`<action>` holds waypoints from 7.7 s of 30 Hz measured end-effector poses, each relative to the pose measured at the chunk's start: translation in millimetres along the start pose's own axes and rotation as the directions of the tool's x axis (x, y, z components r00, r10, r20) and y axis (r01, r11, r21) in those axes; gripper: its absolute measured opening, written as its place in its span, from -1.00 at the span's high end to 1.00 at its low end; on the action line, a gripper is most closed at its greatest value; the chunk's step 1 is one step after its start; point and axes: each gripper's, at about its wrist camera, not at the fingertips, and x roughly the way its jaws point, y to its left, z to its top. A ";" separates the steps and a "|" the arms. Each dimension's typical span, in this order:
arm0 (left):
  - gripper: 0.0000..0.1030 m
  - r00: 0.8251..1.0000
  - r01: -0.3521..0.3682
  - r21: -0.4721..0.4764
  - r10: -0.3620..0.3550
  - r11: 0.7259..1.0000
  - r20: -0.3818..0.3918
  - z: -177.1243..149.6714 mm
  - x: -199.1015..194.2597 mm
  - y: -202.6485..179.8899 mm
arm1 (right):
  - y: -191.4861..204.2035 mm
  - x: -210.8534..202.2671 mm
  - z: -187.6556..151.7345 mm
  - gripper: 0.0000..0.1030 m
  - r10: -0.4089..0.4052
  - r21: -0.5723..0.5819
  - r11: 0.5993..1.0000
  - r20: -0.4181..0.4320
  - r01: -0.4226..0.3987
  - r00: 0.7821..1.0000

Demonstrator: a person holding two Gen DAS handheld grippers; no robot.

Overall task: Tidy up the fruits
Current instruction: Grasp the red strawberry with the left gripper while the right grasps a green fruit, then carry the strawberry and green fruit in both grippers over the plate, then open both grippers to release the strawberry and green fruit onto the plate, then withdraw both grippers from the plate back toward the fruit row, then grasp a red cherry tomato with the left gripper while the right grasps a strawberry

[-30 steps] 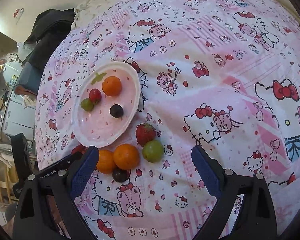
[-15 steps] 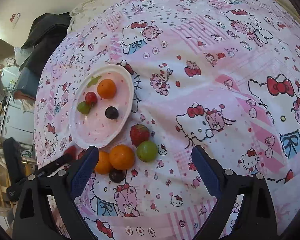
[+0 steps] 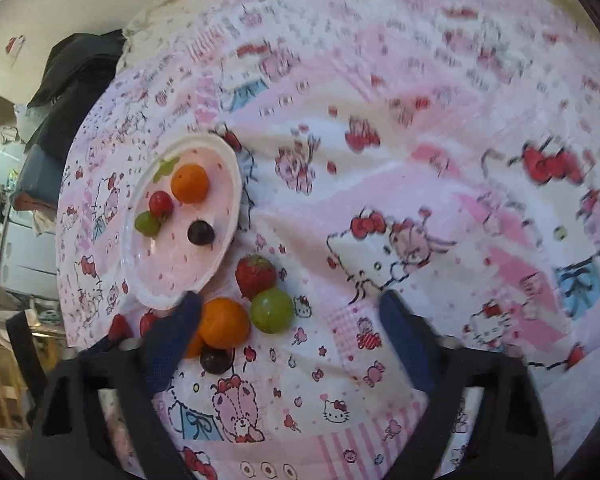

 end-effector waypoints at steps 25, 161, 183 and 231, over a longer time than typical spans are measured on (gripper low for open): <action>0.45 0.981 0.068 -0.026 -0.062 0.997 0.181 7.2 -50.1 4.9 | -3.1 12.7 -6.4 0.41 0.117 0.034 0.993 -0.058 -0.115 0.991; -0.44 0.964 0.036 -0.069 -0.016 0.997 0.267 -0.8 -77.9 -6.8 | 17.1 -46.7 -7.3 -0.59 0.194 -0.034 0.981 0.101 -0.192 0.976; 0.54 0.978 0.200 -0.161 -0.207 0.966 -0.025 15.2 24.5 -28.0 | 11.7 -30.1 -2.3 -0.59 0.136 -0.028 0.991 0.077 -0.134 0.988; 0.57 0.978 0.131 -0.104 -0.112 0.986 0.175 13.4 -59.1 -3.9 | 17.9 62.8 20.5 0.41 0.056 -0.043 0.997 -0.127 -0.062 0.990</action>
